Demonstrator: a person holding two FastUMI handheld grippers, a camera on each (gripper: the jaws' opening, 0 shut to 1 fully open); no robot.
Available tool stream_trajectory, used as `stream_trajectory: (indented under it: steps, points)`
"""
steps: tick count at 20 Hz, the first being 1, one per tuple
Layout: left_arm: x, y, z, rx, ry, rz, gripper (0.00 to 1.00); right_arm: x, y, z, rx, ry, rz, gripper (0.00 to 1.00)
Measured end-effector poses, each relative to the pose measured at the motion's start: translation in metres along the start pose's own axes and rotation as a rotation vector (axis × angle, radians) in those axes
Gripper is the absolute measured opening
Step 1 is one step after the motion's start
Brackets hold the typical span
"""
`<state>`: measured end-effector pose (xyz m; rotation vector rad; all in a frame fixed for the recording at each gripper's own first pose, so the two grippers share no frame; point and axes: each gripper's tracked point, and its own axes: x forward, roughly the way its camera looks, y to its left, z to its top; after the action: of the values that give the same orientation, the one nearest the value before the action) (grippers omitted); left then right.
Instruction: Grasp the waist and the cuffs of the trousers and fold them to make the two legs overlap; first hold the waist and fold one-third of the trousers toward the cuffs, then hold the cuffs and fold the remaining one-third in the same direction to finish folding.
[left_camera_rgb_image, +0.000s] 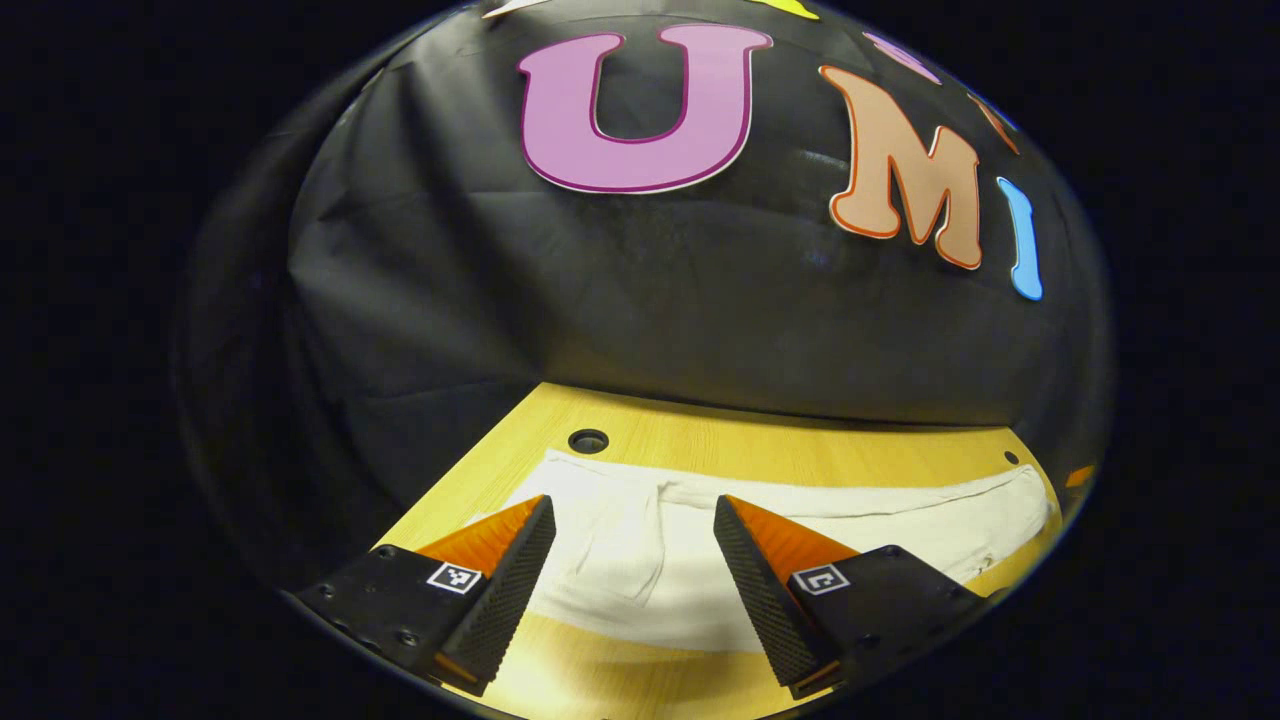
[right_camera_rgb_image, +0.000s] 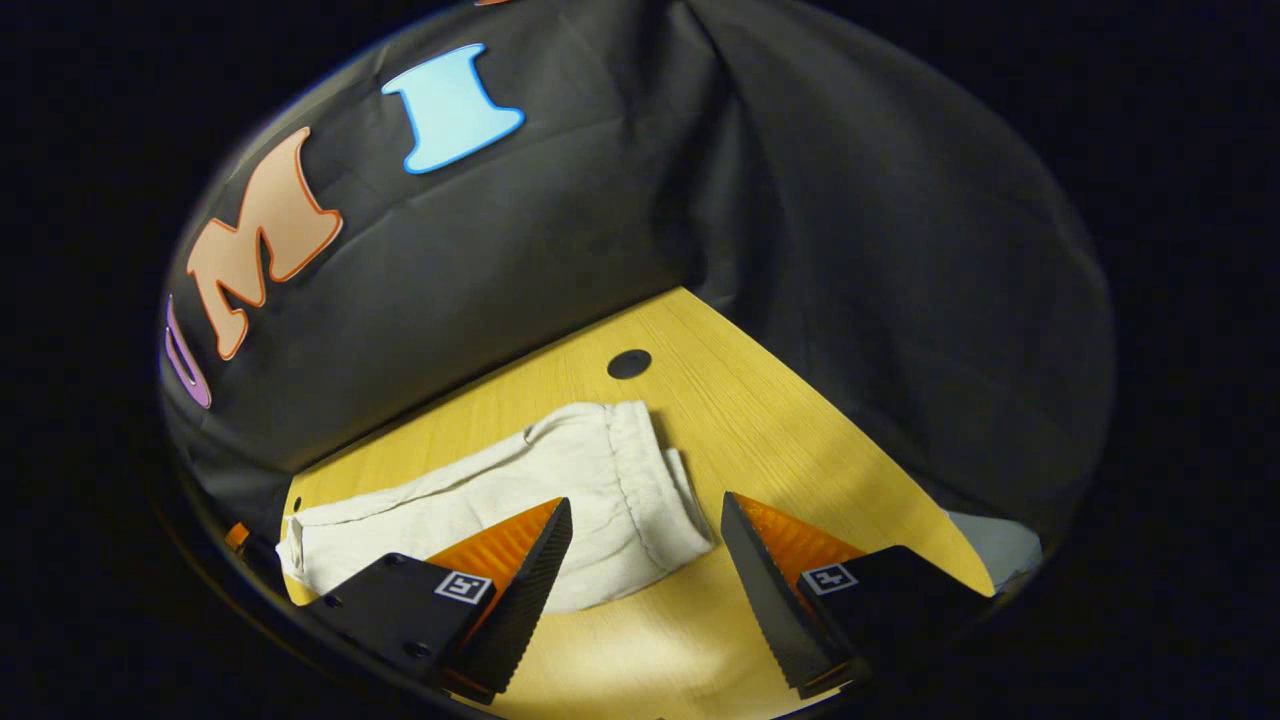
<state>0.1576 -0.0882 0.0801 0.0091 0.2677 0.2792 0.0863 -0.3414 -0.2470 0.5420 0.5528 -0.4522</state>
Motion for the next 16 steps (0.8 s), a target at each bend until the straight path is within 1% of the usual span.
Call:
stream_trajectory:
  steps: [1, 2, 3, 5, 6, 7, 8, 10, 13, 14, 15, 16]
  points:
    - [-0.012, 0.001, -0.004, -0.009, -0.004, 0.006, 0.96, 0.001, -0.004, -0.009, 0.015, 0.010, -0.001, 0.96]
    - [-0.022, 0.001, -0.008, -0.020, -0.004, 0.011, 0.96, 0.003, -0.006, -0.018, 0.029, 0.022, 0.000, 0.92]
    - [-0.032, 0.001, -0.012, -0.032, -0.005, 0.017, 0.96, 0.008, -0.007, -0.026, 0.045, 0.035, 0.003, 0.97]
    - [-0.051, 0.001, -0.019, -0.044, -0.005, 0.031, 0.96, 0.016, -0.005, -0.038, 0.083, 0.061, 0.018, 0.96]
    - [-0.060, 0.002, -0.023, -0.048, 0.000, 0.041, 0.96, 0.021, -0.004, -0.041, 0.109, 0.069, 0.025, 0.92]
    - [-0.067, 0.002, -0.027, -0.049, 0.005, 0.052, 0.96, 0.025, -0.002, -0.044, 0.139, 0.076, 0.028, 0.92]
    - [-0.074, 0.005, -0.029, -0.043, 0.007, 0.069, 0.96, 0.031, 0.000, -0.046, 0.164, 0.081, 0.030, 0.97]
    - [-0.085, 0.009, -0.024, -0.030, -0.007, 0.103, 0.96, 0.041, -0.001, -0.047, 0.199, 0.080, 0.022, 0.96]
    - [-0.103, 0.009, -0.015, -0.030, -0.047, 0.123, 0.96, 0.045, 0.000, -0.038, 0.266, 0.051, 0.037, 0.95]
    - [-0.105, 0.008, -0.013, -0.029, -0.051, 0.128, 0.95, 0.045, -0.001, -0.038, 0.277, 0.047, 0.032, 0.93]
    - [-0.109, 0.007, -0.012, -0.027, -0.055, 0.132, 0.96, 0.048, -0.009, -0.039, 0.281, 0.047, 0.010, 0.90]
    - [-0.111, 0.005, -0.011, -0.029, -0.057, 0.132, 0.96, 0.051, -0.011, -0.041, 0.289, 0.054, 0.009, 0.75]
